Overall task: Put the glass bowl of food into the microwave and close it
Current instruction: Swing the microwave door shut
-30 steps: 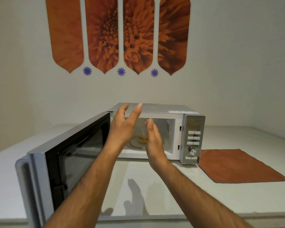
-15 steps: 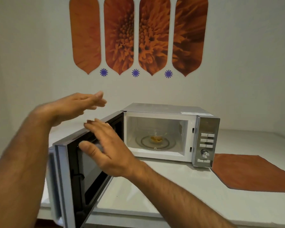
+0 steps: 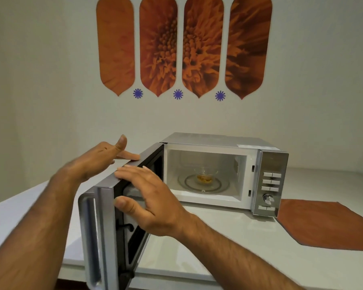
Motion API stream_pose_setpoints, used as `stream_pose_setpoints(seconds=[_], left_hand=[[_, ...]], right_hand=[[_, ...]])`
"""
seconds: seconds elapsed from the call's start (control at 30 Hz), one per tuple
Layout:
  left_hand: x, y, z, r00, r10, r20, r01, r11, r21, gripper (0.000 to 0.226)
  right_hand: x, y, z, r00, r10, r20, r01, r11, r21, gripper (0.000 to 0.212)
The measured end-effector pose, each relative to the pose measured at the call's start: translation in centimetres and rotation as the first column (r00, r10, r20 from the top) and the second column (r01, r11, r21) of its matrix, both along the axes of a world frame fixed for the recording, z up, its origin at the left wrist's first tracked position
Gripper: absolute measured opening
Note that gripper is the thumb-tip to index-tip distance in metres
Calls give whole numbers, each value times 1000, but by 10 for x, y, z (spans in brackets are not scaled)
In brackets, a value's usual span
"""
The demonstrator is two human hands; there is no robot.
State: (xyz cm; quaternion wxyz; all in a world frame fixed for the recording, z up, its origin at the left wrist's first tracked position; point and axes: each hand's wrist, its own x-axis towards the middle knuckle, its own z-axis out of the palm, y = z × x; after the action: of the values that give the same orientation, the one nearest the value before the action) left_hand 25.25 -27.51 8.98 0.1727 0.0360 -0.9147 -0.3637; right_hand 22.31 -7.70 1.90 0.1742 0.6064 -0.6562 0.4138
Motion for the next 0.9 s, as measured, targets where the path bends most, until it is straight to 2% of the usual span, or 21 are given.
stream_pose_setpoints(seconds=[0.17,0.27,0.43,0.53,0.67,0.8,0.9], left_hand=[[-20,17,-3,995,-69,-76,73,997,41,74],[-36,34,-7,982,-130,-134,138,989,56,62],[-67,65,-11,958,-215,-191,231,971,64,51],[-82,82,-12,943,-251,-220,267,962,48,44],[-103,103,-12,943,-267,-197,259,964,-63,18],[-125,125,-13,961,-210,-178,171,963,-210,39],[-141,143,-16,974,-159,-159,112,956,-270,52]], right_hand=[[-17,25,-5,997,26,67,-11,978,-208,66],[-29,45,-3,990,67,122,-19,933,-359,59],[-55,86,6,938,112,329,61,880,-472,73],[-73,112,11,904,84,418,135,873,-469,82],[-101,147,19,869,8,495,215,894,-392,76],[-132,175,28,861,-145,487,306,913,-269,78],[-150,191,34,866,-357,349,428,891,-149,86]])
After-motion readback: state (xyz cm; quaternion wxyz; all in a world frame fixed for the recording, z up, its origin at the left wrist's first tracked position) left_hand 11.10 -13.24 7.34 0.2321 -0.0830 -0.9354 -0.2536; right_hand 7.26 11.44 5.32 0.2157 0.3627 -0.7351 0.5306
